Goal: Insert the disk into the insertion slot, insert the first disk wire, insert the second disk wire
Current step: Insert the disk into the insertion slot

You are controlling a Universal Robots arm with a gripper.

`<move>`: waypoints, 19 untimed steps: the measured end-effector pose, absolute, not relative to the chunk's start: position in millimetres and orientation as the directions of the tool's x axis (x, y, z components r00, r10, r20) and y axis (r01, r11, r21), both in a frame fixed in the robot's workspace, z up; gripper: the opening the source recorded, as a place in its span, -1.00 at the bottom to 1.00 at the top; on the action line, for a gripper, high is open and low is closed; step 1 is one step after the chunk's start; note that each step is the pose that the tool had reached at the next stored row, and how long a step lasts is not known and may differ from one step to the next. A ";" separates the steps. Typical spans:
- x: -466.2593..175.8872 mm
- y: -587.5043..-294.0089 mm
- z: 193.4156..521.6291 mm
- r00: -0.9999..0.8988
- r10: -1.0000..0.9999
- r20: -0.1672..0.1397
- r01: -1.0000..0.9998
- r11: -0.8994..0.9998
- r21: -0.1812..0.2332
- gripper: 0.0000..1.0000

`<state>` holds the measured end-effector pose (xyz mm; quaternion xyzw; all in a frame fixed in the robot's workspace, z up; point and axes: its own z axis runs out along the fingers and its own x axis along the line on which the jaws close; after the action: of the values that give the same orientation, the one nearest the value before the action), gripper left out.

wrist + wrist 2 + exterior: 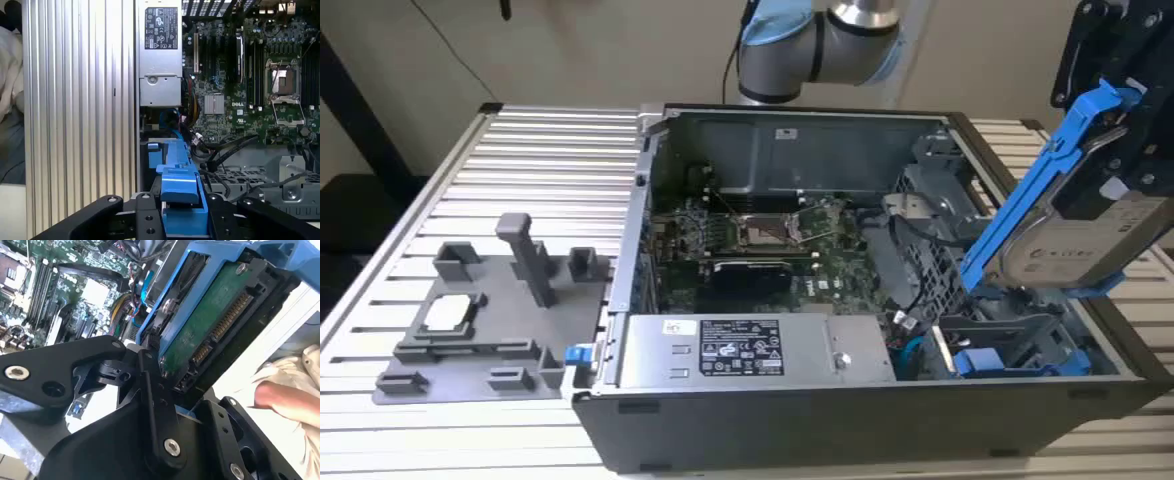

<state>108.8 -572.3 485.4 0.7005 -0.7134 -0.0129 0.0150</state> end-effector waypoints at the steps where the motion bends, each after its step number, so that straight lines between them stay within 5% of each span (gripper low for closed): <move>1: 108.8 -572.3 485.4 -0.018 -1.000 0.003 -0.999 0.018 0.039 -0.34; 19: 109.7 -572.6 476.9 -0.018 -1.000 0.003 -0.999 0.018 0.039 -0.34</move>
<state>109.7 -572.6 476.9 0.7005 -0.7134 -0.0129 0.0149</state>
